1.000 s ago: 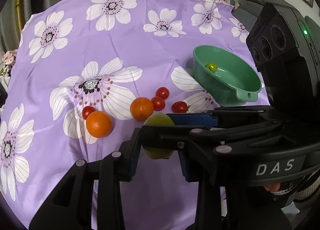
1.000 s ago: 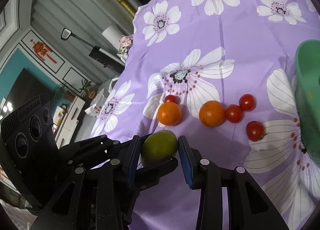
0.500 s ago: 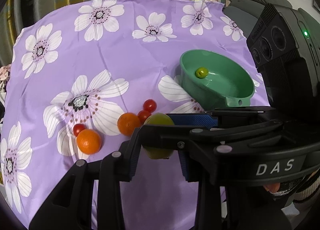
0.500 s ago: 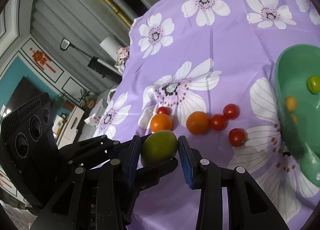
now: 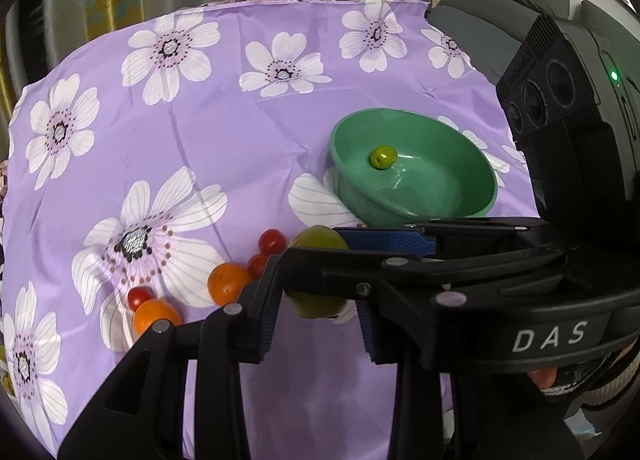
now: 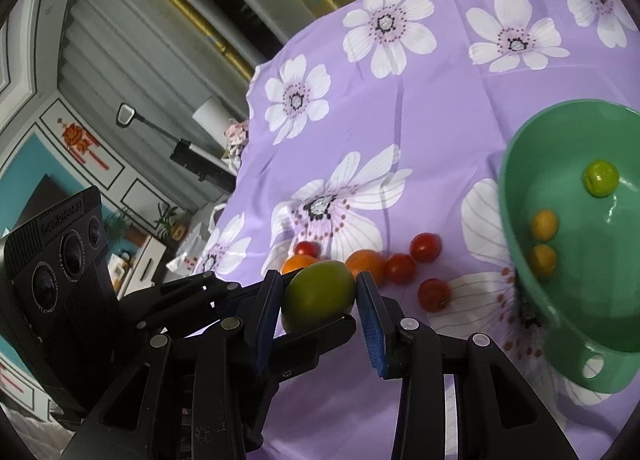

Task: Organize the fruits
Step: 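Carry the green lime over the green bowl and open the left gripper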

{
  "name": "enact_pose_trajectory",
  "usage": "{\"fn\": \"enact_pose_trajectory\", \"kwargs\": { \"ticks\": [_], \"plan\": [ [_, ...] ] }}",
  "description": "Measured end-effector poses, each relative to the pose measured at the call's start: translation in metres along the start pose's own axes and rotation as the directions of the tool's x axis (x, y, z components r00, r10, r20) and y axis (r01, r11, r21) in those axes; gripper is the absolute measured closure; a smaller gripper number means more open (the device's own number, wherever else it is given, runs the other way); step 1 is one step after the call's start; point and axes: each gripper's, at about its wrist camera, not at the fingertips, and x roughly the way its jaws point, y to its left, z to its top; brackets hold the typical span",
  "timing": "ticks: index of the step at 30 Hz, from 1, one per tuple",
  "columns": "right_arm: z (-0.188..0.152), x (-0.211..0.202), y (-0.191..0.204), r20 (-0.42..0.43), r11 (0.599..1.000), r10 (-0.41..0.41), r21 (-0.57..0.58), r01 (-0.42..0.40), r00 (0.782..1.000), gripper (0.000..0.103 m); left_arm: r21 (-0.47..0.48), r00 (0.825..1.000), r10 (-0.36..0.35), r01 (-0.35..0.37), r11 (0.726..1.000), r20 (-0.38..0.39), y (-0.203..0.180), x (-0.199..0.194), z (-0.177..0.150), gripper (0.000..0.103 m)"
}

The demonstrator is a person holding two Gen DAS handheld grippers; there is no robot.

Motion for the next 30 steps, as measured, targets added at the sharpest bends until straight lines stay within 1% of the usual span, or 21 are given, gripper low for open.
{"fn": "enact_pose_trajectory", "kwargs": {
  "ticks": [6, 17, 24, 30],
  "plan": [
    [0.003, -0.013, -0.012, 0.044, 1.000, -0.009, 0.020, 0.008, 0.999, 0.063, 0.040, 1.000, -0.012, 0.012, 0.999, 0.002, -0.014, 0.007, 0.013, 0.069],
    [0.010, -0.048, -0.049, 0.126, 0.996, -0.062, 0.078, 0.052, 0.990, 0.063, 0.124, 0.997, -0.075, 0.074, 0.989, -0.003, -0.054, 0.033, 0.044, 0.069],
    [0.013, -0.059, -0.073, 0.146, 0.990, -0.090, 0.120, 0.073, 0.985, 0.063, 0.139, 0.993, -0.115, 0.118, 0.983, -0.033, -0.066, 0.054, 0.055, 0.069],
    [0.012, -0.062, -0.091, 0.149, 0.984, -0.105, 0.159, 0.081, 0.983, 0.063, 0.141, 0.989, -0.136, 0.143, 0.980, -0.059, -0.072, 0.070, 0.061, 0.069]
  ]
}}
